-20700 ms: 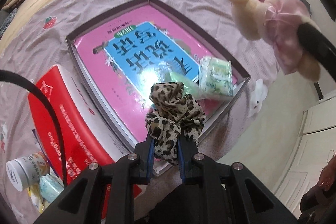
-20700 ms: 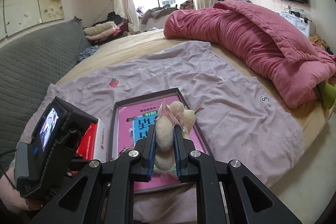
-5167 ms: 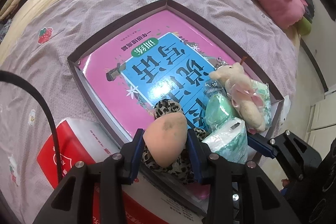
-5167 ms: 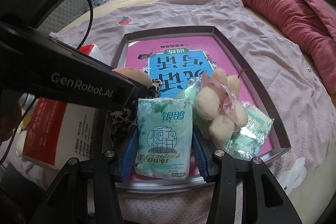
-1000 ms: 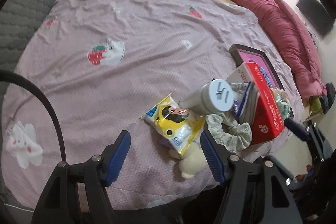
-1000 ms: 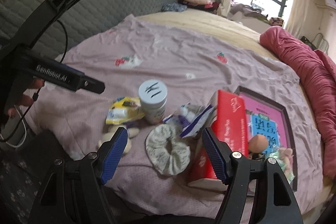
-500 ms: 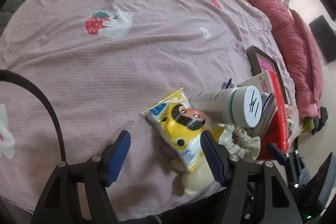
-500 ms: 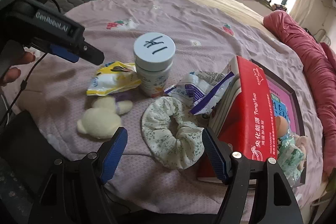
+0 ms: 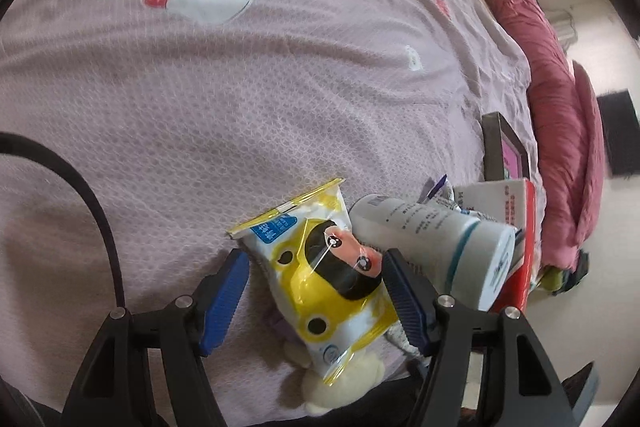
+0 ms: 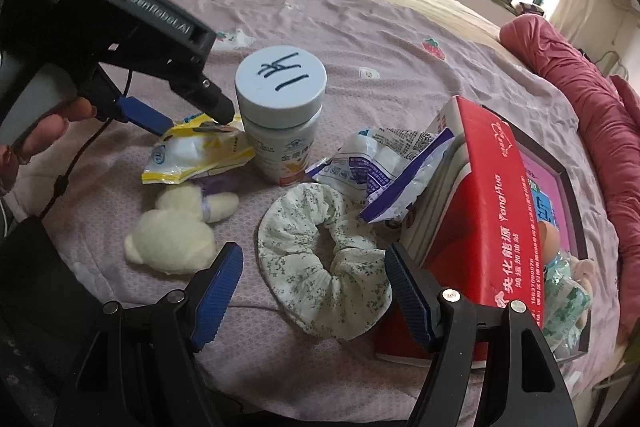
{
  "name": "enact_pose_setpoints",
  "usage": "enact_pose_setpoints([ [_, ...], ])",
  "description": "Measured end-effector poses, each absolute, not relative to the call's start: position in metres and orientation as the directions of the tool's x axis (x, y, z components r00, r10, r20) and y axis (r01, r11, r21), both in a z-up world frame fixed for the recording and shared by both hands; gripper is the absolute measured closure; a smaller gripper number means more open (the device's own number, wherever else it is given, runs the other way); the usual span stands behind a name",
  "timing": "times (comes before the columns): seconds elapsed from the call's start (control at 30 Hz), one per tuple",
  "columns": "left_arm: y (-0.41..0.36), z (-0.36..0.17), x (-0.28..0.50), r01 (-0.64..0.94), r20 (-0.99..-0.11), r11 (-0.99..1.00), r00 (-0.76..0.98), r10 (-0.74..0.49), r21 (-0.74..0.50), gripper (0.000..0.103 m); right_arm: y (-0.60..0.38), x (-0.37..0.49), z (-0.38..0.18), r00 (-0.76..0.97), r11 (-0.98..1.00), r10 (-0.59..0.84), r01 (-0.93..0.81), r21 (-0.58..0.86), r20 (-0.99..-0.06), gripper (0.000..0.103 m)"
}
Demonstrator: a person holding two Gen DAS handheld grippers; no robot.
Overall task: Organize soft objects
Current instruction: 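Grasp the yellow cartoon wipe pack with the left gripper while the right grasps the floral scrunchie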
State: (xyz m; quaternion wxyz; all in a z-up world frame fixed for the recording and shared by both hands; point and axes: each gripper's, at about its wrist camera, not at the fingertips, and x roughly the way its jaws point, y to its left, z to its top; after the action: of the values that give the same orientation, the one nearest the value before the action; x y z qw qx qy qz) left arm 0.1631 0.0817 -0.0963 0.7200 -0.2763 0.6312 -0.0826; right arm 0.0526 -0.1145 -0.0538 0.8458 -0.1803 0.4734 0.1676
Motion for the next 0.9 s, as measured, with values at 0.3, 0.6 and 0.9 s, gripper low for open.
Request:
enact_pose_setpoints([
  [0.3,0.082,-0.118,0.169,-0.311,-0.836,0.776,0.175,-0.521,-0.549,0.032,-0.105,0.057,-0.068,0.538,0.844,0.048,-0.473,-0.254,-0.842,0.027],
  [0.6,0.081,-0.127,0.176,-0.357,-0.841,0.764,0.150,-0.520,-0.537,0.032,-0.091,0.060,-0.087,0.563,0.795,-0.061,-0.471,-0.382,-0.824,0.022],
  [0.9,0.078,-0.128,0.183,-0.396,-0.852,0.762,0.122,-0.509,-0.512,0.039,-0.078,0.063,-0.108,0.550,0.703,-0.088,-0.557,-0.443,-0.831,0.070],
])
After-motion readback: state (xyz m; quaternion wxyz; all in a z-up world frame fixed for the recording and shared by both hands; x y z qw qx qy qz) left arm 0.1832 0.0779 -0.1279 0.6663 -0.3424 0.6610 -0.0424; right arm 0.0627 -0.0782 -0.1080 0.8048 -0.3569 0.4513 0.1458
